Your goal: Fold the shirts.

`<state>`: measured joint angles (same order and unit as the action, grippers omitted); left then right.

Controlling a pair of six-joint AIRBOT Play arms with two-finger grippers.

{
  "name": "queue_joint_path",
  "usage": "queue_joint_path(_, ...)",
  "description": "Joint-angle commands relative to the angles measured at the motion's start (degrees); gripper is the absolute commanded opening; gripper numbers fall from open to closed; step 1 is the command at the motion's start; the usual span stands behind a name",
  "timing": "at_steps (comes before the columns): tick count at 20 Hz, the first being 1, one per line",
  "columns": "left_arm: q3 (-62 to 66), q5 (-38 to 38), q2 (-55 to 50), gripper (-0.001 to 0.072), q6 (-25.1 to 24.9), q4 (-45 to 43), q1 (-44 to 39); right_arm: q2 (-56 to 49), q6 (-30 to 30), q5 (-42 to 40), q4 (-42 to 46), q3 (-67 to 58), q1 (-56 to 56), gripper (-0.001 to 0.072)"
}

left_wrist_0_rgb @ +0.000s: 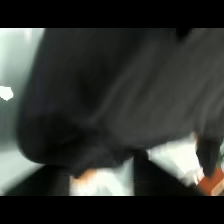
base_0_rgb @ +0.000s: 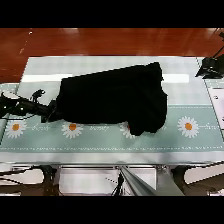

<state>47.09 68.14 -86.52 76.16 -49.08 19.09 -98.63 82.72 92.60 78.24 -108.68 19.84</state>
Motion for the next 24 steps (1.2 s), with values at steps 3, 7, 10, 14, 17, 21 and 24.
queue_joint_path(3, 0.0, -2.6, -0.3, 0.0188, 2.0, 0.4, -1.2, 0.0, 0.0, 0.2, -0.1, 0.0, 0.0, 0.0435)
queue_joint_path(7, 0.0, -2.0, -0.3, 0.0032, 1.4, 0.5, -1.2, 0.0, -0.1, 0.6, -0.2, 0.0, 0.0, 0.0434)
queue_joint_path(10, 0.0, -1.5, -0.3, 0.0032, 1.4, 0.5, -1.2, 0.1, -0.5, 2.0, 1.2, 0.1, 0.1, 0.0434)
queue_joint_path(14, 0.0, 0.0, -0.2, 0.0032, -1.2, 0.5, -1.2, 4.9, -1.0, -0.5, 2.4, 11.5, 3.1, 0.0426)
queue_joint_path(17, 0.0, 0.0, -0.2, 0.0032, -3.5, 0.5, -1.2, 12.6, -5.7, -5.9, -10.9, 30.7, 7.4, 0.0442)
queue_joint_path(21, 0.0, 0.3, -0.2, 0.0032, -3.7, 0.5, -1.2, 21.7, -11.1, -17.6, -17.9, 54.7, 7.2, 0.0489)
queue_joint_path(24, 0.0, 0.5, 0.3, 0.0032, -3.8, 0.5, -1.2, 25.8, -11.4, -24.9, -19.1, 66.9, 3.8, 0.0489)
